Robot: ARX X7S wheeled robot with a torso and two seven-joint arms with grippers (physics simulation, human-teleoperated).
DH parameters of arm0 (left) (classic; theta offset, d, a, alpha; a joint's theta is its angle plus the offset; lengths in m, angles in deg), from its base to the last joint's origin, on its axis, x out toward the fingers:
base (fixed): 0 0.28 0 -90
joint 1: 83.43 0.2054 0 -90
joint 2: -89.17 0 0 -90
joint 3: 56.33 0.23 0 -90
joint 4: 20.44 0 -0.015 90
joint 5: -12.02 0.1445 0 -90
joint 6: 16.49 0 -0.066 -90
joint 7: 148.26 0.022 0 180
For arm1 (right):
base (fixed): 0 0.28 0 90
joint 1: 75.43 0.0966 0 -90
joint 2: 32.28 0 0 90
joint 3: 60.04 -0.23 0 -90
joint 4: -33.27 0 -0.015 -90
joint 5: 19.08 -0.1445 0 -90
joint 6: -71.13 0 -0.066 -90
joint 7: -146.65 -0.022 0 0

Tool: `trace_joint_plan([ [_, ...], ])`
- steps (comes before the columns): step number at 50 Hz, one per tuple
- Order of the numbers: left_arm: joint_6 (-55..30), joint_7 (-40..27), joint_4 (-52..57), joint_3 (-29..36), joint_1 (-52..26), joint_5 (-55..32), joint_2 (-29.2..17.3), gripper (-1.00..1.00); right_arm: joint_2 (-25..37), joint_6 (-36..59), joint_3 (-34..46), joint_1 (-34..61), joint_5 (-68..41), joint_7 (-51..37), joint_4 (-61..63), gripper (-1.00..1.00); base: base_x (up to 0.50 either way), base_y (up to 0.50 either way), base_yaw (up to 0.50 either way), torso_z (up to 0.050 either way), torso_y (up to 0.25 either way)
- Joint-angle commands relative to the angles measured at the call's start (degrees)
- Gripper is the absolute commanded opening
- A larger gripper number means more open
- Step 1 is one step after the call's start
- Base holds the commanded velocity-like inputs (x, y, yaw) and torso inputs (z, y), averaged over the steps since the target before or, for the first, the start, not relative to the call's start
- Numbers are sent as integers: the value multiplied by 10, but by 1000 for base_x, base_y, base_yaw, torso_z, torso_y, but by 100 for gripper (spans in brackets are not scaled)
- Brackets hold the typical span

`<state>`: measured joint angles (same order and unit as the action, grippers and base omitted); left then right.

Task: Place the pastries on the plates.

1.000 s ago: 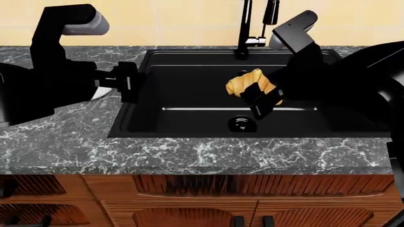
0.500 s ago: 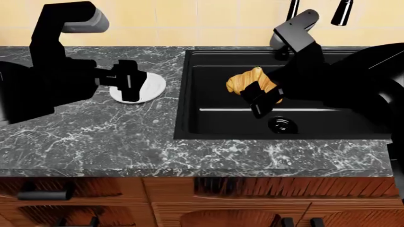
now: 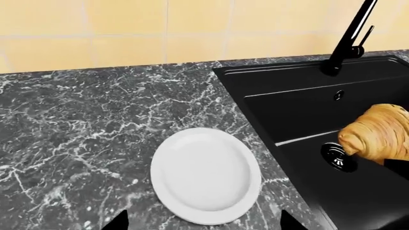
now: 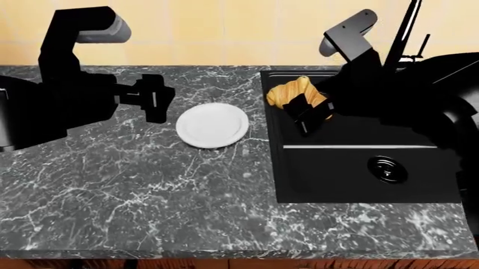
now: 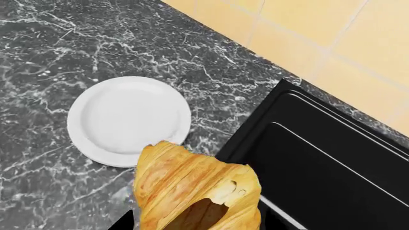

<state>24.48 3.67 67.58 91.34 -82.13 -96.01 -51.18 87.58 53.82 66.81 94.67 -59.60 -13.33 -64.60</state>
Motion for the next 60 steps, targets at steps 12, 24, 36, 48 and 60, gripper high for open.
trace_joint_plan([
  [12, 1, 0, 1, -1, 1, 0, 1, 100, 2, -13, 1, -6, 6, 1, -6, -100, 365, 96, 0, 0, 0],
  [24, -2, 4, -4, 0, -2, 3, 5, 100, 1, -16, 2, -1, 6, 2, -9, -100, 368, 0, 0, 0, 1],
  [36, -2, 13, -10, 2, 1, 11, 8, 100, -1, -22, 4, -8, 7, -1, -15, -100, 333, 0, 0, 0, 1],
  [48, 1, 12, -8, 3, 6, 11, 10, 100, -10, -32, -4, -13, 0, 3, -33, -100, 87, 0, 0, 0, 1],
  [60, 6, 9, -9, 1, 9, 12, 12, 100, -50, -15, -3, 2, -18, 19, -77, -100, 0, 0, 0, 0, 0],
])
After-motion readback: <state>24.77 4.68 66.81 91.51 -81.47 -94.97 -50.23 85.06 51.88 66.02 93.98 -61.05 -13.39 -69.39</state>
